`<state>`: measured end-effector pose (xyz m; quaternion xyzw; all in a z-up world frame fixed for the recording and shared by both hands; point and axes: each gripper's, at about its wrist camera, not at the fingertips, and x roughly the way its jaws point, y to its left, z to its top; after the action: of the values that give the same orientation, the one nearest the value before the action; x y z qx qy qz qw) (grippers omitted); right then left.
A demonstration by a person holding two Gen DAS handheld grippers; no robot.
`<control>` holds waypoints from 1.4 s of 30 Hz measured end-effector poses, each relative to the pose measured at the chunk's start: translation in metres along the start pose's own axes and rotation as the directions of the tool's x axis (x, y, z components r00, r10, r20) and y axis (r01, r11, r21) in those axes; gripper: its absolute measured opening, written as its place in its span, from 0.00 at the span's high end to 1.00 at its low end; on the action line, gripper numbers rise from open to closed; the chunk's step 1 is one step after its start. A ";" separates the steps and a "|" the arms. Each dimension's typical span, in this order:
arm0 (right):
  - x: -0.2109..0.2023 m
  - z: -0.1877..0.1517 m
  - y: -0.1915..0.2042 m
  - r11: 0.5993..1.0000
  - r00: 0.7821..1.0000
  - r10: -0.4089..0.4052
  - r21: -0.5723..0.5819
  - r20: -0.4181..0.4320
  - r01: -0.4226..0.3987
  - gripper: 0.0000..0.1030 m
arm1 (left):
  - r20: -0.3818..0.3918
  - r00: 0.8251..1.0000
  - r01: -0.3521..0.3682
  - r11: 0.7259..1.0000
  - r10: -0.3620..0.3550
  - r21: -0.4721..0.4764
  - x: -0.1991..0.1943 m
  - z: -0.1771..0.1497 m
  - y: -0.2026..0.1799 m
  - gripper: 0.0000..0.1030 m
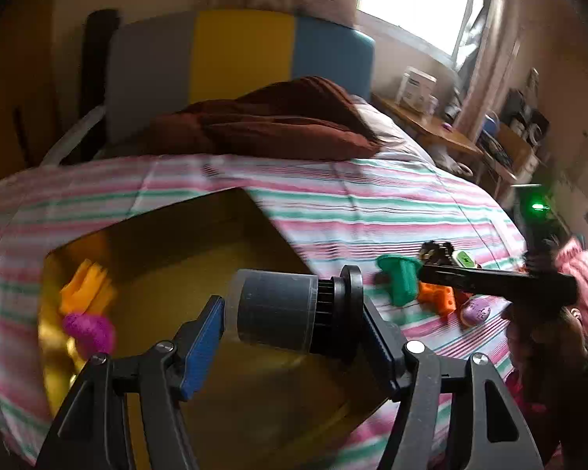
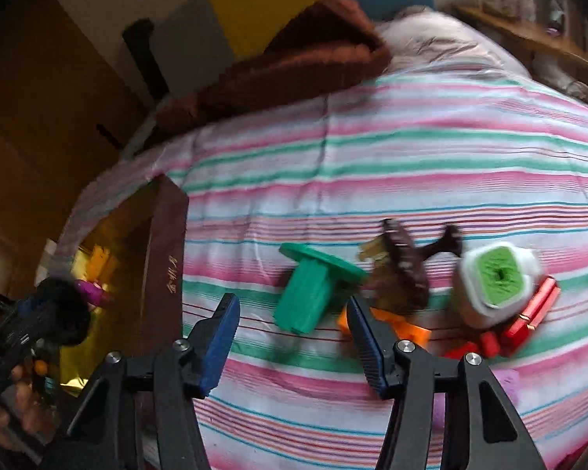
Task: Organize rigid objects
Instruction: 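Place the grey cylinder in the tray with the left tool while the right grasps the green stand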
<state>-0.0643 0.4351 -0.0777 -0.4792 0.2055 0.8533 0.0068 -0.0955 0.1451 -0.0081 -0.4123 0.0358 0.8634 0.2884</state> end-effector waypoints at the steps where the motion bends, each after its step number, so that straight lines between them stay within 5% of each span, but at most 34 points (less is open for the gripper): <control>1: 0.010 0.002 0.004 1.000 0.999 -0.021 -0.003 -0.027 0.021 0.44 | 0.005 1.000 -0.008 1.000 0.008 -0.016 -0.005 -0.004 0.007 0.35; 4: 0.038 0.008 0.012 0.994 0.990 -0.106 -0.017 -0.095 0.105 0.49 | 0.016 0.999 -0.045 0.996 0.046 -0.077 -0.024 -0.017 0.036 0.35; 6: 0.054 0.013 0.013 0.986 0.977 -0.166 -0.042 -0.131 0.162 0.70 | 0.022 0.997 -0.073 0.989 0.077 -0.127 -0.039 -0.029 0.058 0.35; 10: 0.066 0.010 0.025 0.963 0.960 -0.254 -0.128 -0.116 0.239 0.71 | 0.026 0.990 -0.133 0.969 0.141 -0.206 -0.063 -0.051 0.094 0.35; 17: 0.057 -0.036 0.060 0.921 0.972 -0.201 -0.362 -0.123 0.144 0.71 | 0.042 0.977 -0.183 0.923 0.209 -0.339 -0.094 -0.081 0.135 0.35; 31: 0.058 -0.044 0.057 0.918 0.981 -0.180 -0.372 -0.077 0.139 0.71 | -0.026 0.985 -0.170 0.959 0.168 -0.227 -0.057 -0.072 0.108 0.35; 42: 0.058 -0.044 0.059 0.911 0.979 -0.188 -0.385 -0.075 0.145 0.71 | -0.188 0.940 -0.317 0.933 0.285 -0.171 0.021 -0.054 0.125 0.35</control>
<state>-0.0721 0.3542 -0.1251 -0.5335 -0.0043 0.8454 -0.0242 -0.1340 0.0349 -0.0811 -0.4968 0.0352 0.8606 0.1059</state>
